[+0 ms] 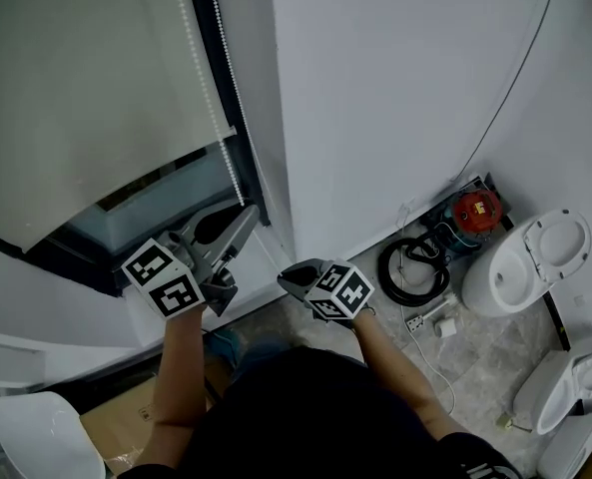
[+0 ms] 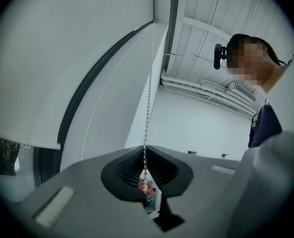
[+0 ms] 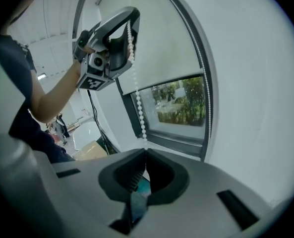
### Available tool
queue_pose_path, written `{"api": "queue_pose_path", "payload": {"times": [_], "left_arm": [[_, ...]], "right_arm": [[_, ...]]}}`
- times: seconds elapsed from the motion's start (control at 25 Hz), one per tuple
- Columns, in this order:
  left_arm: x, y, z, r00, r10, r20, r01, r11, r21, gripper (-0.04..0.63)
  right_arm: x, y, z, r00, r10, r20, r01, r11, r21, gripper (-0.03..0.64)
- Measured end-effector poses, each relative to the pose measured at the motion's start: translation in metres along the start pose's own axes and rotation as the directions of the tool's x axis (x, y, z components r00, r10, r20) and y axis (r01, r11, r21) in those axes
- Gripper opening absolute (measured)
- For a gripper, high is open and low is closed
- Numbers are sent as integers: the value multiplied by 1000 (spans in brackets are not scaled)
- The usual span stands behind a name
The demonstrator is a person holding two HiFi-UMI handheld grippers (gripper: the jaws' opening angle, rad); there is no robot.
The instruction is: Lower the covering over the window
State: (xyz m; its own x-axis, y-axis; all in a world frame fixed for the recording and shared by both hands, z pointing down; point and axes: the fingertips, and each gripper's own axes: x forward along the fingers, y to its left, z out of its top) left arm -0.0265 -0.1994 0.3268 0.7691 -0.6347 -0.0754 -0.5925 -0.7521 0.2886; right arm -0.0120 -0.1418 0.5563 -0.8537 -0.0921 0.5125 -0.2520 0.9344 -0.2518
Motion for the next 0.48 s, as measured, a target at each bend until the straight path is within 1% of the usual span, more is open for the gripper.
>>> {"api": "queue_pose_path", "payload": {"times": [0.16, 0.28, 0.4, 0.48], "left_arm": [[-3, 12, -22, 999, 7, -42, -9, 999, -43, 21], [-8, 25, -46, 996, 20, -86, -26, 997, -69, 21], [-10, 28, -53, 996, 15, -87, -24, 995, -99, 21], [-11, 28, -53, 996, 8, -83, -16, 995, -98, 21]], "right_arm": [[12, -1, -10, 998, 3, -69, -4, 1000, -12, 14], [18, 0, -13, 996, 10, -86, -10, 1000, -3, 14], [18, -1, -11, 996, 3, -92, -4, 1000, -12, 14], [18, -1, -8, 996, -2, -86, 0, 1000, -23, 15]]}}
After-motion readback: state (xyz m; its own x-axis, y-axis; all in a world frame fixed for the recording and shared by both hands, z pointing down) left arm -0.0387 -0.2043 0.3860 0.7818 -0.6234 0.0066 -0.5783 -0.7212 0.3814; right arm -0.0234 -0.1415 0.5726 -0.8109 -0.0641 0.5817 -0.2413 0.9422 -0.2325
